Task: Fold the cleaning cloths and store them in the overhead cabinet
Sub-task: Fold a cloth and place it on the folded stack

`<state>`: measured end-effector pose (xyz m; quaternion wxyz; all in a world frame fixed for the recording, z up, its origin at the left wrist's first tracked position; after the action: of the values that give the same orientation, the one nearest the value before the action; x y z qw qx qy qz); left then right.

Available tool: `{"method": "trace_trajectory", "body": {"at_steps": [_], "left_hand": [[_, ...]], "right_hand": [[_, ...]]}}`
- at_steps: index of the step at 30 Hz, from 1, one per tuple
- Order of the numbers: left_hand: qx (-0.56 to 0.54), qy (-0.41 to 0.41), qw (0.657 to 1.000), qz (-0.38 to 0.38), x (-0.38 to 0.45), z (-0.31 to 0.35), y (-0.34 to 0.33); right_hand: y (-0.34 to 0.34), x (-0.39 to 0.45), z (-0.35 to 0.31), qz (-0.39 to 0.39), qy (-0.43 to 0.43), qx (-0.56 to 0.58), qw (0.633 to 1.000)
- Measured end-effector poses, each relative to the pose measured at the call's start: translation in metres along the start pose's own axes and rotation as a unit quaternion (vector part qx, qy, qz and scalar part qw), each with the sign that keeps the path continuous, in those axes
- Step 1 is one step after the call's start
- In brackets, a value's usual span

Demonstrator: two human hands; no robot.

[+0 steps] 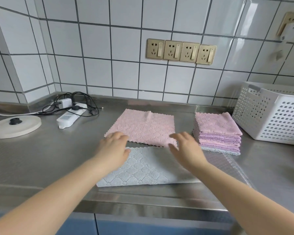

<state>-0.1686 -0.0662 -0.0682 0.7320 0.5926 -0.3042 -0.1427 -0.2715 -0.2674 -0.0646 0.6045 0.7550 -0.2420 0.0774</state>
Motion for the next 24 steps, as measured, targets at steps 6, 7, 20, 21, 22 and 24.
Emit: {"method": "trace_trajectory", "body": {"at_steps": [6, 7, 20, 21, 22, 24], "left_hand": [[-0.024, -0.044, 0.992, -0.112, -0.014, 0.057, -0.045], [-0.016, -0.036, 0.992, -0.121, -0.017, 0.052, -0.051], [0.003, 0.051, 0.986, -0.156, -0.029, 0.012, -0.051], [0.002, 0.057, 0.986, -0.158, -0.029, 0.010, -0.050], [0.002, 0.062, 0.985, -0.160, -0.030, 0.008, -0.050], [-0.002, 0.071, 0.984, -0.163, -0.033, 0.005, -0.049]], "right_hand": [[-0.065, -0.015, -0.060, -0.192, 0.016, -0.013, 0.981], [-0.070, -0.019, -0.057, -0.193, 0.022, -0.028, 0.981], [-0.051, -0.038, 0.000, -0.224, -0.029, -0.100, 0.969], [-0.048, -0.040, 0.005, -0.223, -0.036, -0.098, 0.969], [-0.046, -0.041, 0.012, -0.225, -0.044, -0.094, 0.969], [-0.042, -0.043, 0.024, -0.229, -0.064, -0.092, 0.967]]}}
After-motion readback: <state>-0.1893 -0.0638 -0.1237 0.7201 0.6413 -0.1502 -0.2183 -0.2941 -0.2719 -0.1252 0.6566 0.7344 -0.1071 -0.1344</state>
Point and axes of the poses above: each hand's wrist, its own x-axis towards the middle knuckle, its own y-axis out of the back of the hand, z = x × y, the point moved 6 cm from there along x, towards the middle knuckle, and after that the axes turned 4 degrees about y, right-handed, at the moved point
